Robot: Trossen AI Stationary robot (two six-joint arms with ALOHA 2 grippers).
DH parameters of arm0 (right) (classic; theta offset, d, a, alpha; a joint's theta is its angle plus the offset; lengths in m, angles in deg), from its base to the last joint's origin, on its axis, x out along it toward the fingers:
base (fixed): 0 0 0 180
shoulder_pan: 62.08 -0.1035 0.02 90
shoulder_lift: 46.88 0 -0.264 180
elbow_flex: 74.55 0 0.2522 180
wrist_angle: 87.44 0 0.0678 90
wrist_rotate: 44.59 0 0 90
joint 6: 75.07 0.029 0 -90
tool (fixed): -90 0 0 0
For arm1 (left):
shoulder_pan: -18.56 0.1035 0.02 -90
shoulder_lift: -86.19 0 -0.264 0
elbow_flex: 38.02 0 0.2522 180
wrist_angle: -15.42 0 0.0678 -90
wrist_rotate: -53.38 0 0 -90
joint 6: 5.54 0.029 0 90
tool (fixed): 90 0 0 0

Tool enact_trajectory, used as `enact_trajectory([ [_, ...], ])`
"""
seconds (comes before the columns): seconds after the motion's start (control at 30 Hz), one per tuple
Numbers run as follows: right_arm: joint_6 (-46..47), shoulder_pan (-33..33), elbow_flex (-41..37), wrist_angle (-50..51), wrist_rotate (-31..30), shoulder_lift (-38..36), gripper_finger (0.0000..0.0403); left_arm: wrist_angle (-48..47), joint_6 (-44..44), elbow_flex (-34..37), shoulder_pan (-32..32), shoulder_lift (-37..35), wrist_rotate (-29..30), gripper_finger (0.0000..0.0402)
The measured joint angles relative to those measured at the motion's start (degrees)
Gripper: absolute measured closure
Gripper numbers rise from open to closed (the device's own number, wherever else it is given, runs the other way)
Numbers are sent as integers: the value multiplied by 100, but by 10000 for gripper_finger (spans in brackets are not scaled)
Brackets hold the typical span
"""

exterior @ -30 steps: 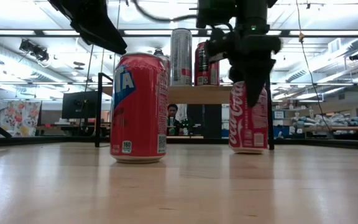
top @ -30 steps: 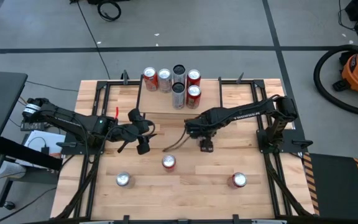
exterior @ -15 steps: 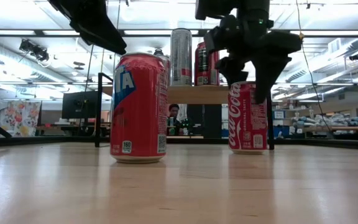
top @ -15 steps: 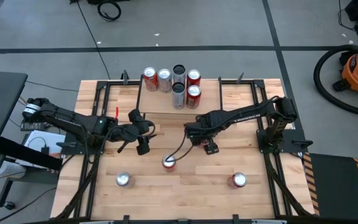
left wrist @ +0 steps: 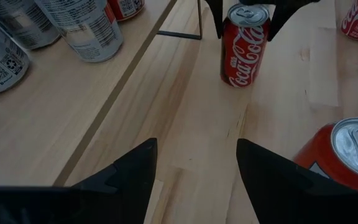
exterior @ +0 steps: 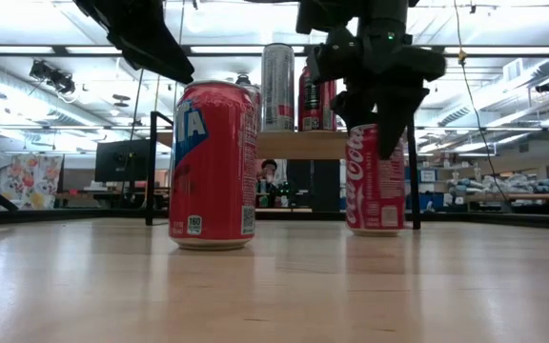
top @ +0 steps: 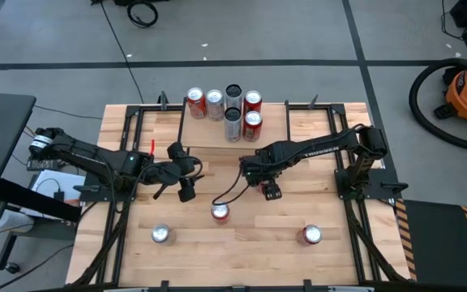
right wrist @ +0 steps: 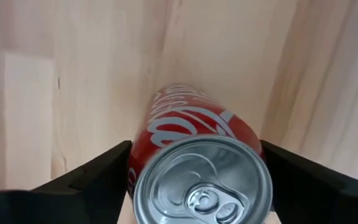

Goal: Place canned beverage on shelf
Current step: Put the top red and white soda can on the shelf

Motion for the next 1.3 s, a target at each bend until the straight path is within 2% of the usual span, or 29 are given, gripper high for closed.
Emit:
enact_trajectory([
  [0.17, 705, 28, 0, -8, -2, -4, 80, 0, 0, 0, 0, 0, 0, 171],
  [0.3, 752, -23, 171, 350, -38, 2, 82, 0, 4, 0, 0, 0, -2, 171],
  [0.43, 705, -59, 615, 791, -62, 0, 82, 0, 35, 0, 0, 0, -2, 171],
  [0.67, 591, -9, 1811, 2143, -386, -2, 83, 0, 44, 0, 0, 0, -4, 171],
  [0.93, 491, 483, 2911, 3080, -428, -9, 82, 0, 76, 0, 0, 0, -6, 171],
  [1.3, -183, 1404, 3503, 3052, -319, -9, 81, -14, 76, 0, 0, 0, -9, 171],
])
